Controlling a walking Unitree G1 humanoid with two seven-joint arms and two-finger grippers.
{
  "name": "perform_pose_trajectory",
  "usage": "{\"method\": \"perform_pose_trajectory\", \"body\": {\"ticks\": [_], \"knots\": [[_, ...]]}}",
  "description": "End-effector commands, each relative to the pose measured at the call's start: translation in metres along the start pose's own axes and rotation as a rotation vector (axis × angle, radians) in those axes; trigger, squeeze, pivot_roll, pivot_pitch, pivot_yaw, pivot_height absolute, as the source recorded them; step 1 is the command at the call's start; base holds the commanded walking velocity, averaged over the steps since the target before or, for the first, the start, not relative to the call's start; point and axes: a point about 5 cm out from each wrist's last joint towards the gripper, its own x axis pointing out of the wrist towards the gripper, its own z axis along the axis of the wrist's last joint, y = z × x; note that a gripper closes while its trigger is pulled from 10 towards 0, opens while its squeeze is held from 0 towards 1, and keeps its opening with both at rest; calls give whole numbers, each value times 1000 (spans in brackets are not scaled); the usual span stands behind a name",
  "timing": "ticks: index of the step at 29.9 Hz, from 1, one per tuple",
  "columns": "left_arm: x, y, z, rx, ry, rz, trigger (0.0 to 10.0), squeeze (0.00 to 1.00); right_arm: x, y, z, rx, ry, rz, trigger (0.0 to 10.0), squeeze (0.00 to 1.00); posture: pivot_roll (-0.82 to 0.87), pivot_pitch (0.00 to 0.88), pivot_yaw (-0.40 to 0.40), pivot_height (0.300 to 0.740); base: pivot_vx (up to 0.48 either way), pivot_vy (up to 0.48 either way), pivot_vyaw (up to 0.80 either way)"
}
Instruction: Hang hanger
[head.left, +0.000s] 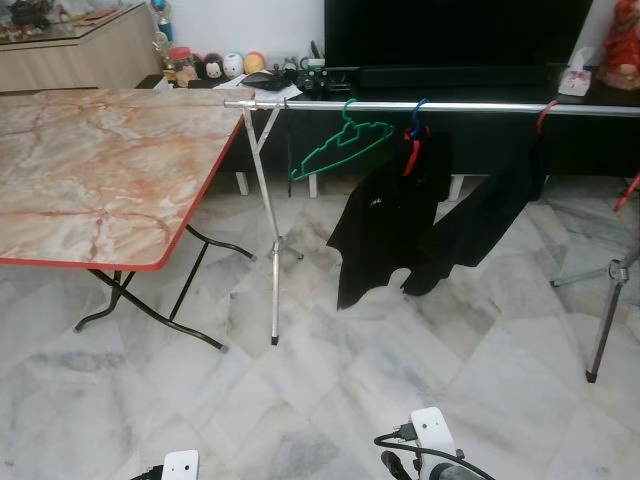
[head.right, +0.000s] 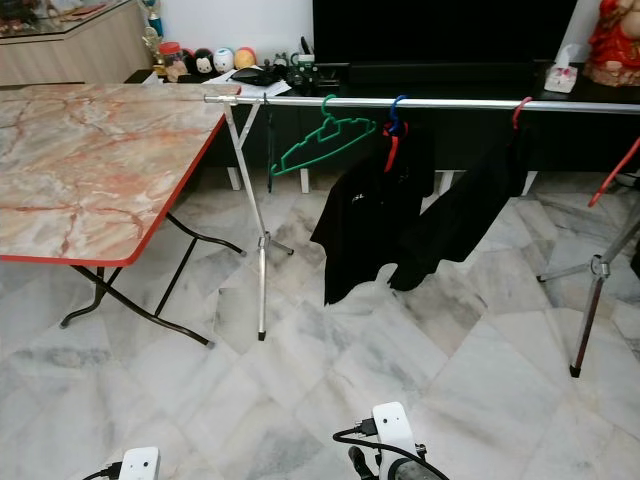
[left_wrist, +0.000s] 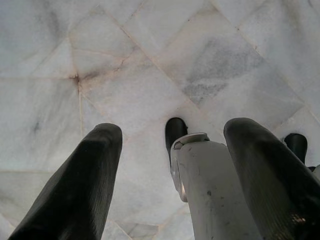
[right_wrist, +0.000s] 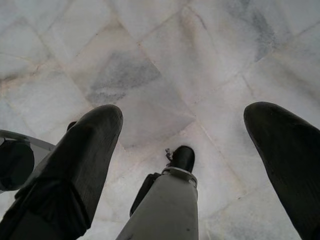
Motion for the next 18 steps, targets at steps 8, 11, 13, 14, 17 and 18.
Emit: {"method": "perform_pose_trajectory", "body": {"ticks": [8,11,13,14,17,18], "knots": [[1,-1,3,-16,-15,1,10000,0,0,-1,1,43,-29,-26,10000,0,-127,0,50,740,0,0,0],[0,-1,3,-25,-16,-6,10000,0,0,-2,1,51,-30,-41,10000,0,-124,0,48,740,0,0,0],[0,1,2,-26,-14,-6,10000,0,0,-2,1,60,-29,-51,10000,0,-124,0,48,740,0,0,-609],[0,2,2,-23,-11,-6,10000,0,0,-2,1,60,-28,-53,10000,0,-124,0,48,740,0,0,-738],[0,6,1,-24,-8,-5,10000,0,0,-3,1,54,-31,-62,10000,0,-124,0,48,740,180,0,-388],[0,6,1,-24,-8,-5,10000,0,0,-3,1,54,-31,-62,10000,0,-124,0,48,740,277,0,0]]}}
